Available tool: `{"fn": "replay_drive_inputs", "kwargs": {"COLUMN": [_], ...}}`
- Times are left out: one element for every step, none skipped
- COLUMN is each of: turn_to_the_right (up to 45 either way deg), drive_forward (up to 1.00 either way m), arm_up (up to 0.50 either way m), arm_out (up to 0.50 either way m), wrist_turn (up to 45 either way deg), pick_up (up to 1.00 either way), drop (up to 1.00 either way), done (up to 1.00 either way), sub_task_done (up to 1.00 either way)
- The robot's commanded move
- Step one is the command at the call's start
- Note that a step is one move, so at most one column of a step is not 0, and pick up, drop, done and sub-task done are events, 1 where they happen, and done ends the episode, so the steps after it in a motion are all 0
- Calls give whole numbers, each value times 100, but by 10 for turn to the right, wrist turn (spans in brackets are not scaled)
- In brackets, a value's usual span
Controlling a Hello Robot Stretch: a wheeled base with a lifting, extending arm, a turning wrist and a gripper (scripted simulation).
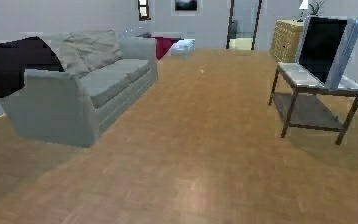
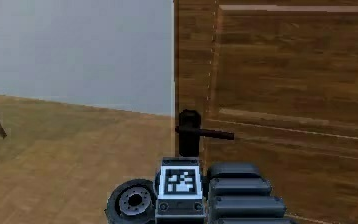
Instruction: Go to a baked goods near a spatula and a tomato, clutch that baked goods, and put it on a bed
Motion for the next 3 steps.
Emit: {"fn": "replay_drive_inputs", "kwargs": {"turn_to_the_right": [0, 0, 0], "drive_forward": [100, 100, 100], "arm_up": [0, 0, 0], "arm_out": [0, 0, 0], "wrist_turn": [0, 0, 0], "pick_up": [0, 0, 0], "drop": [0, 0, 0], "done": [0, 0, 0], "sub_task_done": [0, 0, 0]}}
